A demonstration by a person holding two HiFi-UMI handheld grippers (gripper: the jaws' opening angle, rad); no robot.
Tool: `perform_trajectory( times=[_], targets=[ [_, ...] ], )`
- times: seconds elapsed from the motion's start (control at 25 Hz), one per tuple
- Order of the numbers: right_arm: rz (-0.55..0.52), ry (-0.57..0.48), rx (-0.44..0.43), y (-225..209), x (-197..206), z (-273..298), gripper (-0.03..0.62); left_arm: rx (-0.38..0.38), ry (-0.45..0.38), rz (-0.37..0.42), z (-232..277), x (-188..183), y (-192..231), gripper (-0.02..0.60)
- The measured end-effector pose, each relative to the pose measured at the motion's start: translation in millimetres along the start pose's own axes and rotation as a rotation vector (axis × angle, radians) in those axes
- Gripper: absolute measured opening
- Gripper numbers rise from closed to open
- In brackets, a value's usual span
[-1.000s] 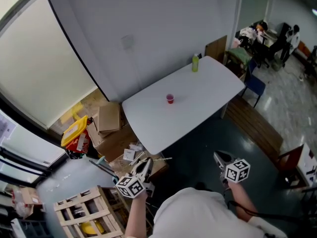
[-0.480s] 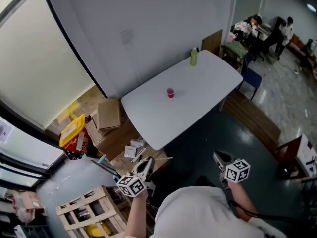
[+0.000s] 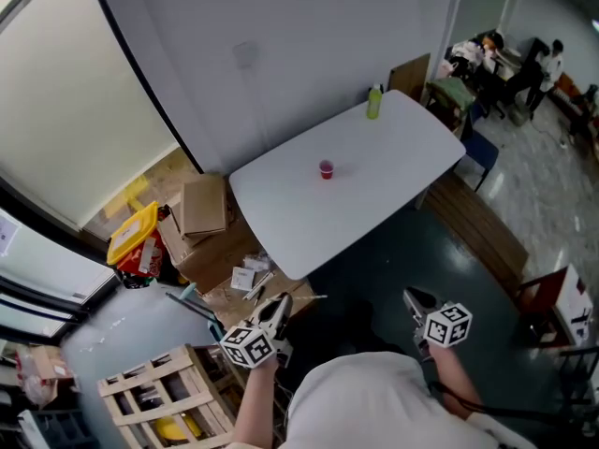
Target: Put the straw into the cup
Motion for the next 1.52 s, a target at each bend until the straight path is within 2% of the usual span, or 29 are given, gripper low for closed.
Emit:
perform_trajectory(
  times=[0.28,0.56,0.92,1.2,1.52],
  targets=[
    [0.0,0.039,-0.083,-27,-23,44,0.044,-0.068,-0.035,-0.041,34,-3,3,0.023],
    [-0.022,0.058,-0.152,-79,-69,71,0.043,-0.129,-0.058,-0.021,78,-17,-10,0.023],
    [-0.031,0.083,-0.219,-138,-105,91,0.044,-0.187,-0.101,-0.011,133,-34,-29,0.023],
    [-0.013,0.093,-0.218,-178,-118,96,0.043,-0.217,-0.11,-0.017,164,-46,-40,0.023],
    [0.028,0.093,-0.215,-191,-122,104,0.044,-0.212,-0.069,0.013,193,-63,-42,0.023]
  ],
)
Point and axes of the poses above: the fingertips, and each gripper's own axes: z forward along the fingers, y to its left, x out of its underside, the point moved 3 cm from there along -z, backward along the fingers, and after that the axes turned 6 degrees about -x, right-handed, at the moved point
